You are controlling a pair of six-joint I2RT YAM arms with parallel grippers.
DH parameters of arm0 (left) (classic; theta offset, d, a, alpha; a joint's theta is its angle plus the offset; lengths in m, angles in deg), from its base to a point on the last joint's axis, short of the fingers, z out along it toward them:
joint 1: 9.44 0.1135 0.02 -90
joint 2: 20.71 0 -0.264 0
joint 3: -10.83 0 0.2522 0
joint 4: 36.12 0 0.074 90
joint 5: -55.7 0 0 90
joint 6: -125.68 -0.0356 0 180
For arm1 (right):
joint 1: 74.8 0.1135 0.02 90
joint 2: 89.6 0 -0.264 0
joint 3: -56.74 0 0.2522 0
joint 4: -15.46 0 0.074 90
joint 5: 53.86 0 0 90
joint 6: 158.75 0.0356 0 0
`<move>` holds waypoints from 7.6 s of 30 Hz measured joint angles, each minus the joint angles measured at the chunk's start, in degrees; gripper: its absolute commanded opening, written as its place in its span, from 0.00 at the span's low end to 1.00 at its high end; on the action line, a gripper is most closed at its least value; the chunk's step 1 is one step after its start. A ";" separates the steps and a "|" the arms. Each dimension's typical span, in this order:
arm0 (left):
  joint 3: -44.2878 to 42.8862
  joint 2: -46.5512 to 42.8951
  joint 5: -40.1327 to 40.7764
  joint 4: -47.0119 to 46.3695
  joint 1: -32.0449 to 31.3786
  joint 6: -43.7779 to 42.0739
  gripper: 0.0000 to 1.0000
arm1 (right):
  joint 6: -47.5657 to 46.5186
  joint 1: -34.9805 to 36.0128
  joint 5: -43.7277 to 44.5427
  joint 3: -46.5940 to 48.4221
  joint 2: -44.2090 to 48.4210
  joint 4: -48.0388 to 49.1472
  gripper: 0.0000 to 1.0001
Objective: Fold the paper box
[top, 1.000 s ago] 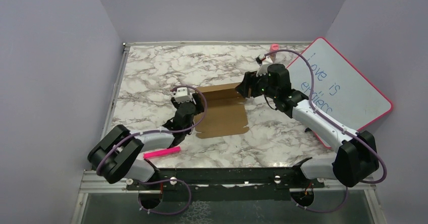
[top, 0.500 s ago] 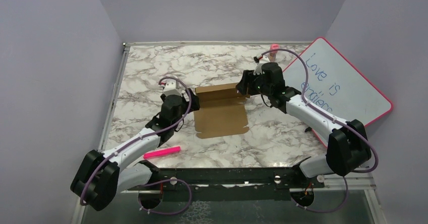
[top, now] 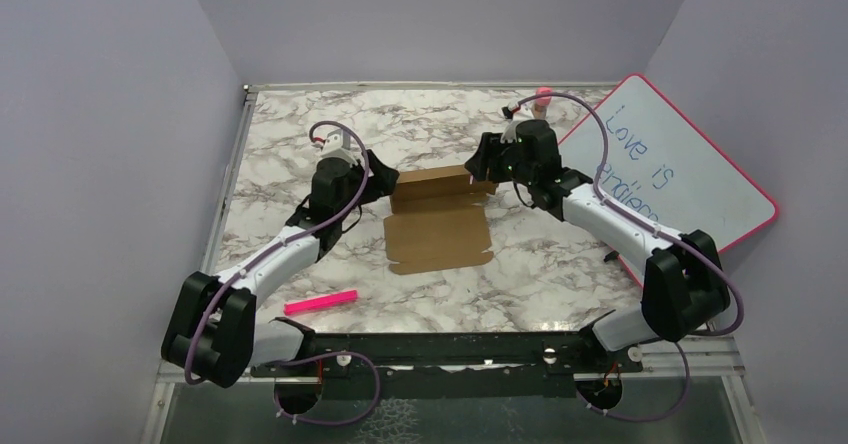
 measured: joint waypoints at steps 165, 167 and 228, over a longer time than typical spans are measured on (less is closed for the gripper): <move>-8.04 -6.27 8.52 12.92 -18.25 -13.29 0.75 | -23.50 -7.76 -7.10 -22.27 -6.64 38.42 0.52; -8.04 -6.40 8.92 13.00 -18.53 -13.77 0.76 | -24.39 -8.44 -7.45 -22.01 -6.80 38.47 0.51; 2.12 14.38 6.01 -15.13 -19.39 -21.90 0.86 | -19.19 -3.76 -14.43 -22.77 -6.21 38.47 0.08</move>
